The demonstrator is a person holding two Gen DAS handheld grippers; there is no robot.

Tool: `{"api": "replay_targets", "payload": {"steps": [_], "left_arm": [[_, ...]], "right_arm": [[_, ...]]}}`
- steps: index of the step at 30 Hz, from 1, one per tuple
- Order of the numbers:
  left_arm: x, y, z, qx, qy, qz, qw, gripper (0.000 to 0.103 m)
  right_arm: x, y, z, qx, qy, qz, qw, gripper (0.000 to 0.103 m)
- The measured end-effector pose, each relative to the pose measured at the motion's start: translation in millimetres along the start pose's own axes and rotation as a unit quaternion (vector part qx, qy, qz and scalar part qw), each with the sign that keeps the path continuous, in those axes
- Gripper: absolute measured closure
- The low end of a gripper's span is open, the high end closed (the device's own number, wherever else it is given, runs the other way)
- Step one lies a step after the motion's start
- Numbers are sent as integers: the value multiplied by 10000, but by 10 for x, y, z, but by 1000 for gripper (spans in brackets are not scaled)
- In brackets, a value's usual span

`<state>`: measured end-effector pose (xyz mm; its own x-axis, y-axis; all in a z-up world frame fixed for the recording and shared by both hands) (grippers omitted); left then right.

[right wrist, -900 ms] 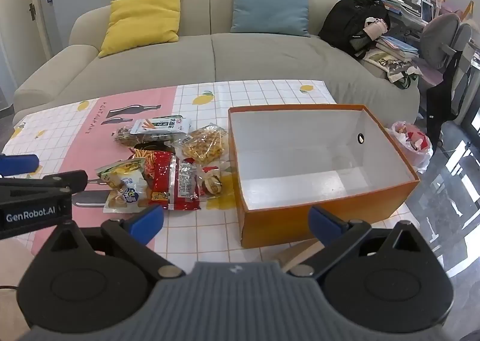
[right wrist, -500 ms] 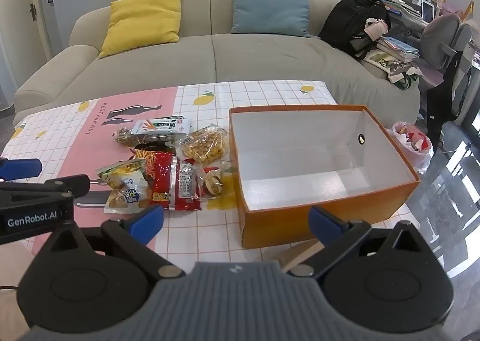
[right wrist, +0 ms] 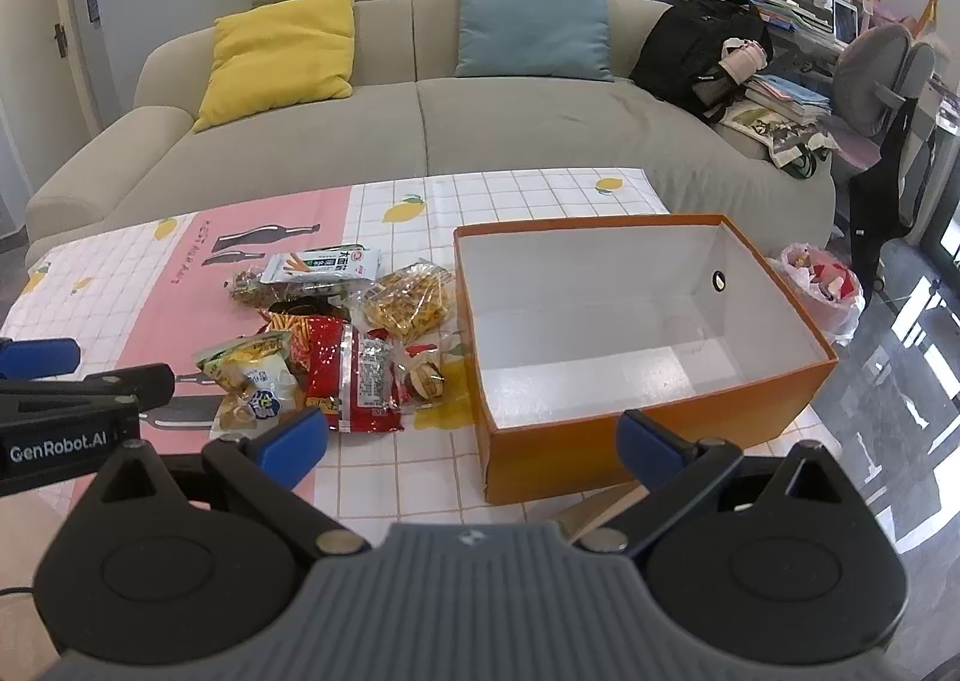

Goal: Organize snacks

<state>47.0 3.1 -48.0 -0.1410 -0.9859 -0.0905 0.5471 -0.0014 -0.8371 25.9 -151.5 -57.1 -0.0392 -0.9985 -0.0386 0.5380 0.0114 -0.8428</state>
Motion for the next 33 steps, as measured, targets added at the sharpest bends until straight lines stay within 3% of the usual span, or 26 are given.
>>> {"api": "replay_targets", "payload": {"steps": [33], "left_arm": [[20, -23, -17, -5, -15, -30, 10000, 20]], "right_arm": [[-34, -23, 10, 76, -21, 53, 10000, 3]]}}
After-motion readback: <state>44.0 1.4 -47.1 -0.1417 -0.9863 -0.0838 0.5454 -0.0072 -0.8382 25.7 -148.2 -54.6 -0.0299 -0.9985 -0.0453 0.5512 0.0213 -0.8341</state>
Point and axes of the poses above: each gripper's, at about its wrist camera, not at the fingertips, and y roughly the way its jaws point, x to its right, z to its top, the point moved 7 cm from there along y, roughly the way its jaws point, and after that the axes turned 12 degrees about -x, right-handed, at the moved point
